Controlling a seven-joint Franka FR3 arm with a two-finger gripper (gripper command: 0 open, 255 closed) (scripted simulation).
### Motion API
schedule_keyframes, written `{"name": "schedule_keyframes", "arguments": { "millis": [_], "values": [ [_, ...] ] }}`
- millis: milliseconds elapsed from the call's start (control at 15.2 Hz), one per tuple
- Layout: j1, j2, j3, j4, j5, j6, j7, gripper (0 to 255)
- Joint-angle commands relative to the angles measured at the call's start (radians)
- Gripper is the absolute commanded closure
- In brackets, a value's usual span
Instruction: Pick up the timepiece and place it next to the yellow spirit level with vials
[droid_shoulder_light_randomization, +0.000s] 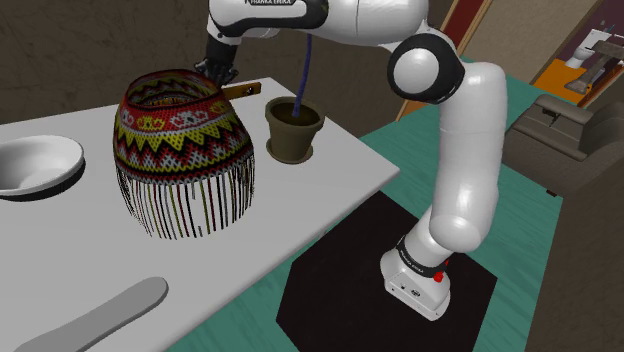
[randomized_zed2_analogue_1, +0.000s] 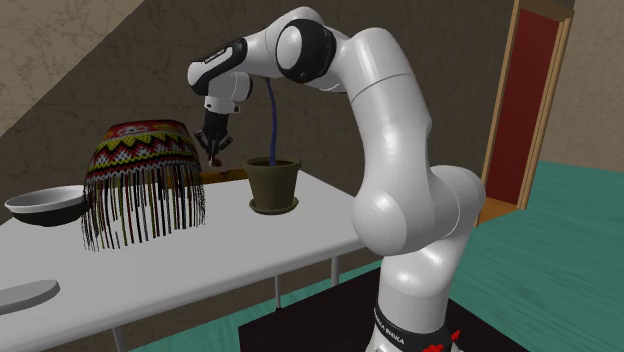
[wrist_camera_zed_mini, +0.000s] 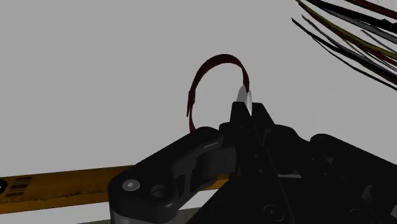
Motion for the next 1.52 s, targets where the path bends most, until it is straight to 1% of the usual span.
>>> {"name": "schedule_keyframes", "arguments": {
  "millis": [0,660,1122,1452],
  "values": [
    [0.001,0.019,-0.001,0.001,-0.002,0.018,-0.002,255],
    [0.000,0.045,-0.002,-0.093,0.001,0.137,-0.016,255],
    [0.000,0.076,-0.003,-0.139,0.001,0.213,-0.026,255],
    [0.000,0.080,-0.003,-0.142,0.001,0.220,-0.026,255]
  ]
}}
